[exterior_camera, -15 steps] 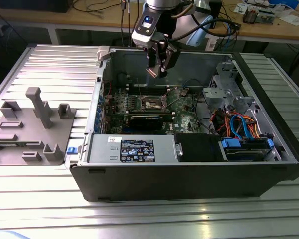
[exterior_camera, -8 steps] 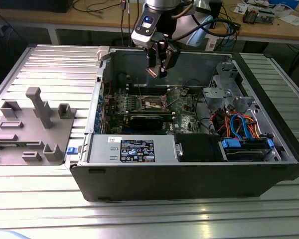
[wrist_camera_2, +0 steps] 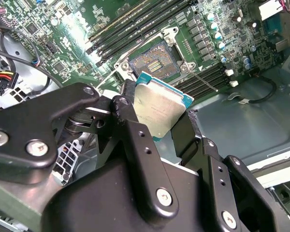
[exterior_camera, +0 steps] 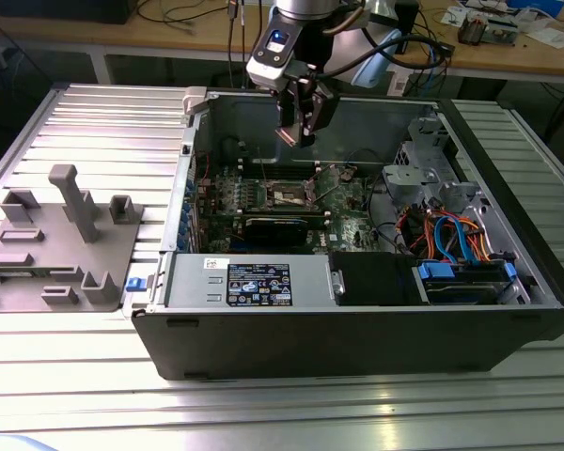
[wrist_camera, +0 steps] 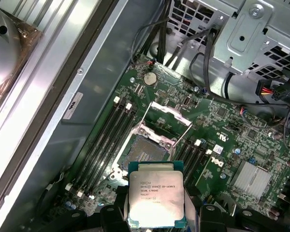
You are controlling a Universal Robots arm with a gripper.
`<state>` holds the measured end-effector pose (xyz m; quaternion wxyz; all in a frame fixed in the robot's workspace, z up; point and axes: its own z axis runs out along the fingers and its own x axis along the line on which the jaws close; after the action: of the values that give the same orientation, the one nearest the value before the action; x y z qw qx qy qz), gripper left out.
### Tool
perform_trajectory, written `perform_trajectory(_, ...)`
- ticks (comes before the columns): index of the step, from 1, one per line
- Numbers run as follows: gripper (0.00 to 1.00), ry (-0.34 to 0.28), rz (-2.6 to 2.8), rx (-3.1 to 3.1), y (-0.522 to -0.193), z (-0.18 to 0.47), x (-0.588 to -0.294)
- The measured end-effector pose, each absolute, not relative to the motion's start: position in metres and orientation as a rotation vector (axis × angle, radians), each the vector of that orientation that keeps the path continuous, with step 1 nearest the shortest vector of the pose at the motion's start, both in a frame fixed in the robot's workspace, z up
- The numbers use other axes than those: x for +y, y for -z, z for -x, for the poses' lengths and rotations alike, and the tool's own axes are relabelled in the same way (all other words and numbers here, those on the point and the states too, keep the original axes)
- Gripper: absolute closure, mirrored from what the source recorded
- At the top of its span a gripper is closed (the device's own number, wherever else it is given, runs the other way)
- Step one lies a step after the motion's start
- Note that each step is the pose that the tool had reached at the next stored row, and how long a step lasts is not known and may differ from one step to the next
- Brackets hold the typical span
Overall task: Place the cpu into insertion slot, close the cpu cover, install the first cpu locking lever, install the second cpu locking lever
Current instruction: 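Place the cpu into insertion slot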
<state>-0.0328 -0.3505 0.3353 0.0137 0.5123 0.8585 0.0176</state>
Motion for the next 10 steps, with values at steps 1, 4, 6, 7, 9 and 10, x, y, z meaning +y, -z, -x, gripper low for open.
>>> perform_trajectory(1,0.46,-0.055,-1.597,2.673,-0.3353,0.0328,-0.3505)
perform_trajectory(4,0.46,-0.055,-1.602,2.670,-0.3353,0.0328,-0.3505)
perform_trajectory(6,0.46,-0.055,-1.606,2.668,-0.3353,0.0328,-0.3505)
perform_trajectory(7,0.46,-0.055,-1.607,2.667,-0.3353,0.0328,-0.3505)
perform_trajectory(9,0.46,-0.055,-1.610,2.665,-0.3353,0.0328,-0.3505)
perform_trajectory(10,0.46,-0.055,-1.612,2.664,-0.3352,0.0328,-0.3505)
